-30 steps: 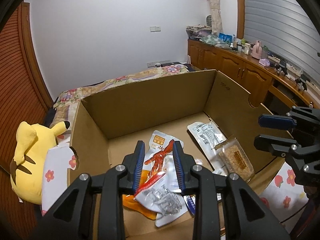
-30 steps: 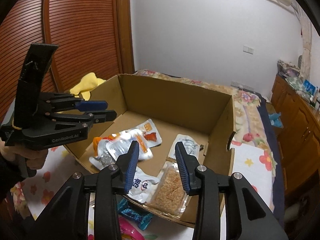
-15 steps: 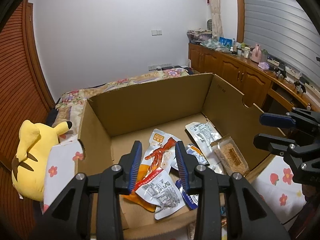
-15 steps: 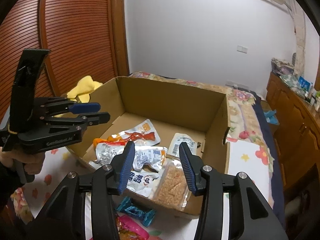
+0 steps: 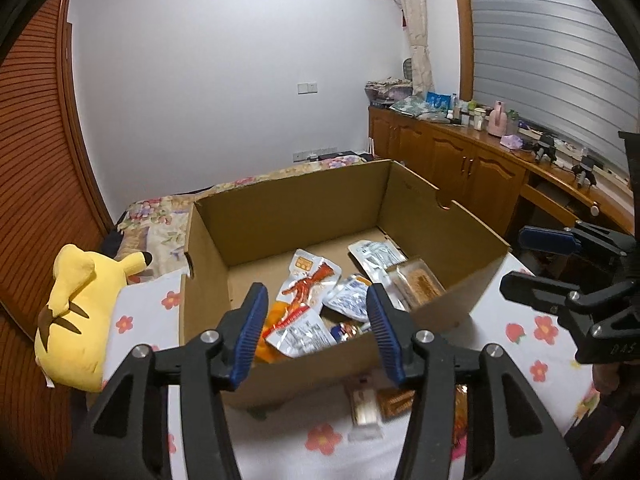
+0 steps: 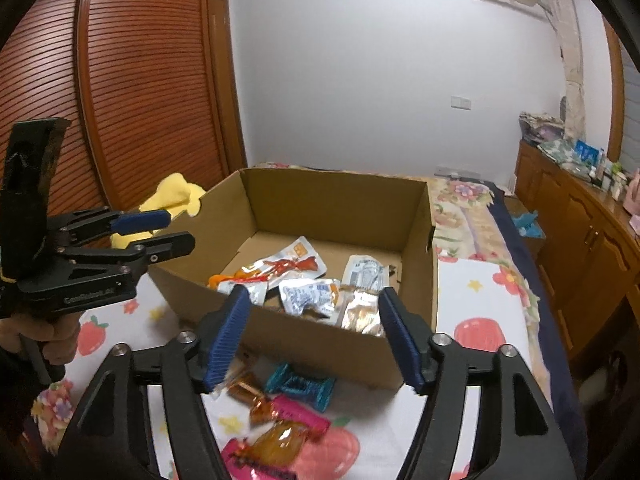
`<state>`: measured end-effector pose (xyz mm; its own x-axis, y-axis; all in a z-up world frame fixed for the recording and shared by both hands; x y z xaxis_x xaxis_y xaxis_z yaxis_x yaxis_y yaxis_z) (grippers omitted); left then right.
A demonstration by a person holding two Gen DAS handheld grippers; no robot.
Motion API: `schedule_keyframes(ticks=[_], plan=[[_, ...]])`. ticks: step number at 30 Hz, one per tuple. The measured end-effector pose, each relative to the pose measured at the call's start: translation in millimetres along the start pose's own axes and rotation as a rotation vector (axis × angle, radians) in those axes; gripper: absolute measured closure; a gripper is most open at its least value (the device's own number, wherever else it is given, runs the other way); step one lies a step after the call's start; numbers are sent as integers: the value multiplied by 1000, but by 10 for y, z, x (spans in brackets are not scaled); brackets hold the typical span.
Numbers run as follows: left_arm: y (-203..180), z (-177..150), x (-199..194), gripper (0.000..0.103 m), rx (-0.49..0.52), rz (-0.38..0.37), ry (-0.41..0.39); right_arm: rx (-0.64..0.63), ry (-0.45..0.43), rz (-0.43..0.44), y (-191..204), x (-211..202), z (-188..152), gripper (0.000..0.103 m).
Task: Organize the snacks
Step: 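Move both open grippers back to the snacks on the table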
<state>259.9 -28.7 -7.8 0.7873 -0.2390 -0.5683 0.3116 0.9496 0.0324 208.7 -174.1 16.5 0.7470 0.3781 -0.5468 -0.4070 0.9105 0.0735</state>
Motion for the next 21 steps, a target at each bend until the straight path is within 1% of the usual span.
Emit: schedule_keyframes(ticks=[1, 4, 6, 8, 14, 21], plan=[[-22, -28, -33, 50, 2, -5, 2, 3, -2, 1, 12, -25, -28, 24], [-70, -141, -124, 47, 9, -19, -1, 18, -5, -4, 44, -80, -116, 16], [-101, -224, -163, 40, 12, -26, 0, 23, 2, -11, 62, -111, -197, 16], [-131, -329, -188, 37, 10, -37, 1, 24, 20, -13, 87, -110, -296, 16], [-177, -650, -128, 37, -4, -52, 55, 33, 73, 5, 162, -42, -599, 16], [-206, -1034, 27, 37, -28, -64, 120, 56, 151, 15, 176, 193, -932, 16]])
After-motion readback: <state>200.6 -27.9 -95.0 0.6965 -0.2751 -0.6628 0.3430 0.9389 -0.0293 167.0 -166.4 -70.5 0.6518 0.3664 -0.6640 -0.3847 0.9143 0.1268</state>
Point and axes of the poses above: each gripper's, at about its wrist camera, not at the fingertips, and x roughly the way its jaws point, y to its left, z to its top, the point moved 5 cm from there along x, roughly the way its jaws point
